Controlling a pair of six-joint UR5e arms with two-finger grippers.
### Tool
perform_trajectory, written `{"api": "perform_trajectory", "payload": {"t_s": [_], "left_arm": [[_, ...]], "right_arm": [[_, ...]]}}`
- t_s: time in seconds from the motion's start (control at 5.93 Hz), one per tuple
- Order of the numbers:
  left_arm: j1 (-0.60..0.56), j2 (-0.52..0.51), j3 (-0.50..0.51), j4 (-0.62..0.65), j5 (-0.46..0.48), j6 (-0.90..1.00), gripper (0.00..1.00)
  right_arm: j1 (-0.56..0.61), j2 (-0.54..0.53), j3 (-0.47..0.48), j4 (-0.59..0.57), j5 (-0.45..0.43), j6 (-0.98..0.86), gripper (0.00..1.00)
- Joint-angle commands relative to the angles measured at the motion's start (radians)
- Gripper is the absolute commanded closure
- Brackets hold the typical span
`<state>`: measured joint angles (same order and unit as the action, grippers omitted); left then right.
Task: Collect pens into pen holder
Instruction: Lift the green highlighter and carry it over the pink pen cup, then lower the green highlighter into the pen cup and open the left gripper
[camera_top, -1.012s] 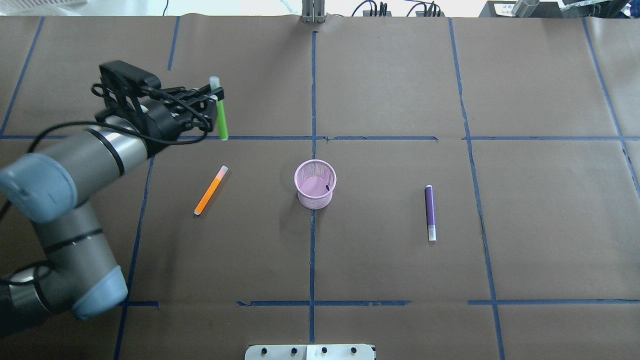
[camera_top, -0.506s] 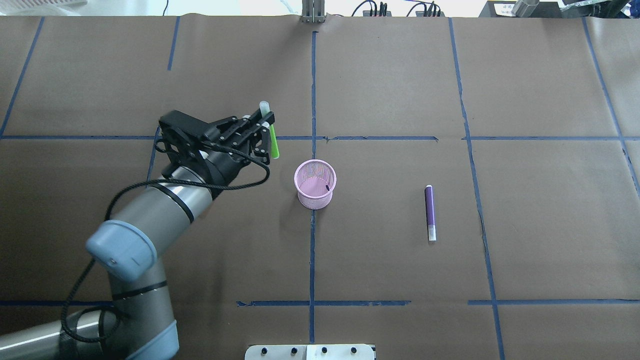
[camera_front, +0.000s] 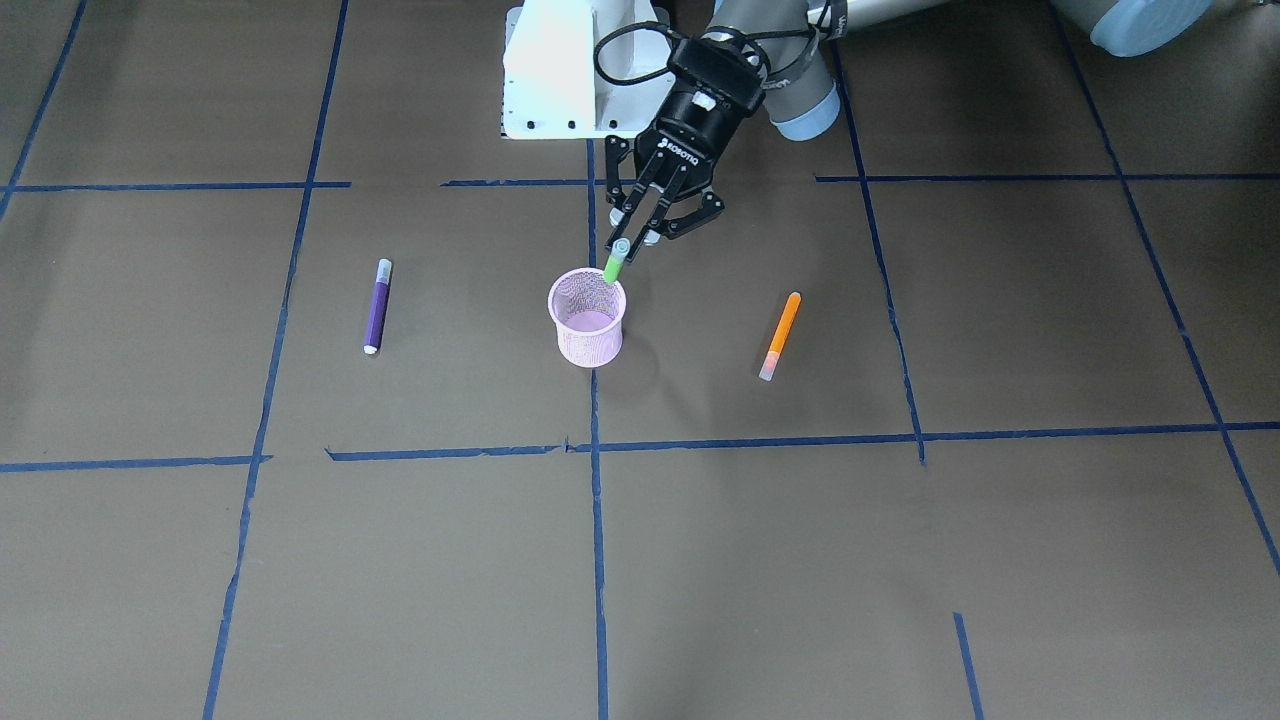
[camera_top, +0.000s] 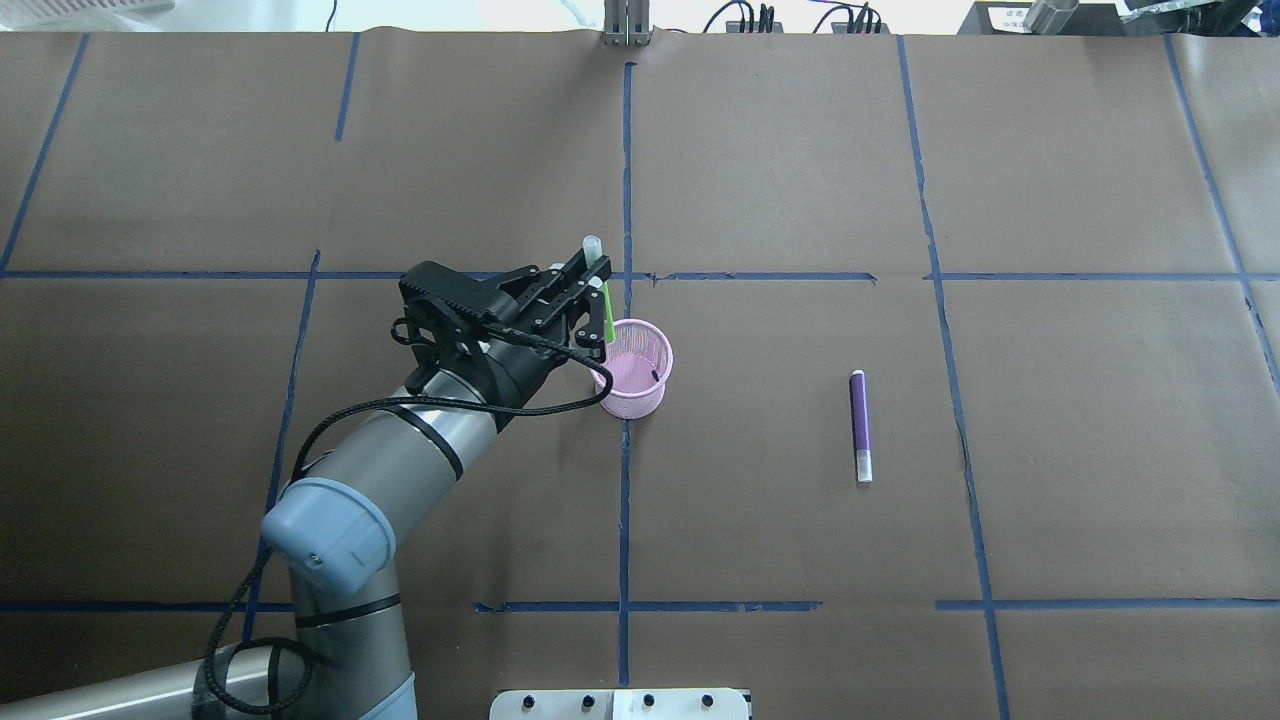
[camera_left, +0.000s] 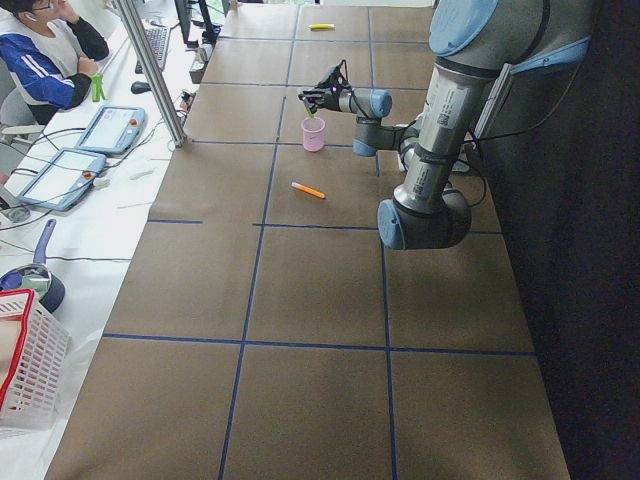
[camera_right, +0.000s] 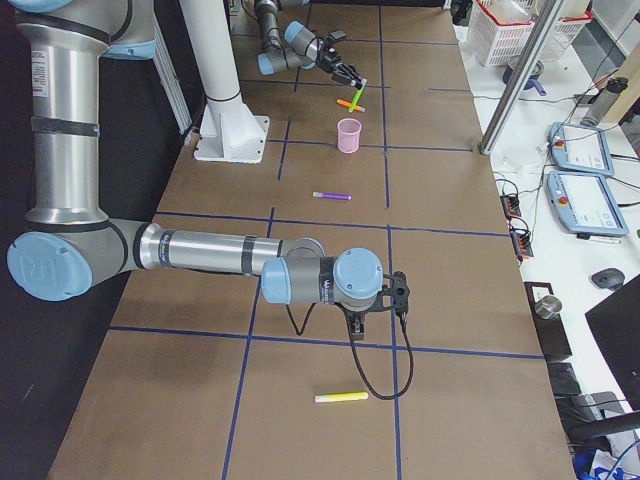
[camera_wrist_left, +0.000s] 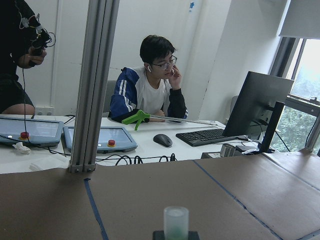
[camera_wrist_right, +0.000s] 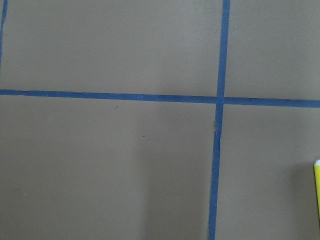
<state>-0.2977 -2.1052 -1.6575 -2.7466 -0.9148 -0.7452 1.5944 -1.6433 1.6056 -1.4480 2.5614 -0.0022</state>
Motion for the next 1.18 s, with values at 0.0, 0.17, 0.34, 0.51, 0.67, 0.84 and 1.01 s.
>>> {"api": "perform_trajectory", "payload": {"t_s": [0.0, 0.17, 0.34, 0.51, 0.67, 0.84, 1.01], "left_arm": [[0.002, -0.038, 0.069, -0.004, -0.006, 0.000, 1.00], [0.002, -0.039, 0.083, -0.005, -0.009, 0.000, 1.00], [0.002, -0.048, 0.097, -0.005, -0.012, -0.002, 1.00], [0.002, -0.056, 0.116, -0.005, -0.012, -0.002, 0.98], [0.002, -0.061, 0.130, -0.007, -0.013, -0.003, 0.97], [0.005, -0.059, 0.130, -0.007, -0.018, -0.003, 0.90], [0.009, -0.061, 0.131, -0.007, -0.019, -0.003, 0.53]], "right_arm": [[0.001, 0.000, 0.000, -0.002, 0.000, -0.001, 0.00], [-0.001, 0.000, -0.001, -0.002, 0.000, -0.001, 0.00], [0.001, 0.000, -0.001, -0.002, -0.001, -0.001, 0.00], [-0.001, -0.001, -0.001, -0.002, -0.001, -0.002, 0.00], [0.001, -0.001, -0.001, -0.002, -0.001, -0.001, 0.00], [-0.001, -0.001, -0.001, -0.002, -0.001, -0.001, 0.00], [-0.001, -0.001, -0.003, -0.003, -0.003, -0.002, 0.00]]}}
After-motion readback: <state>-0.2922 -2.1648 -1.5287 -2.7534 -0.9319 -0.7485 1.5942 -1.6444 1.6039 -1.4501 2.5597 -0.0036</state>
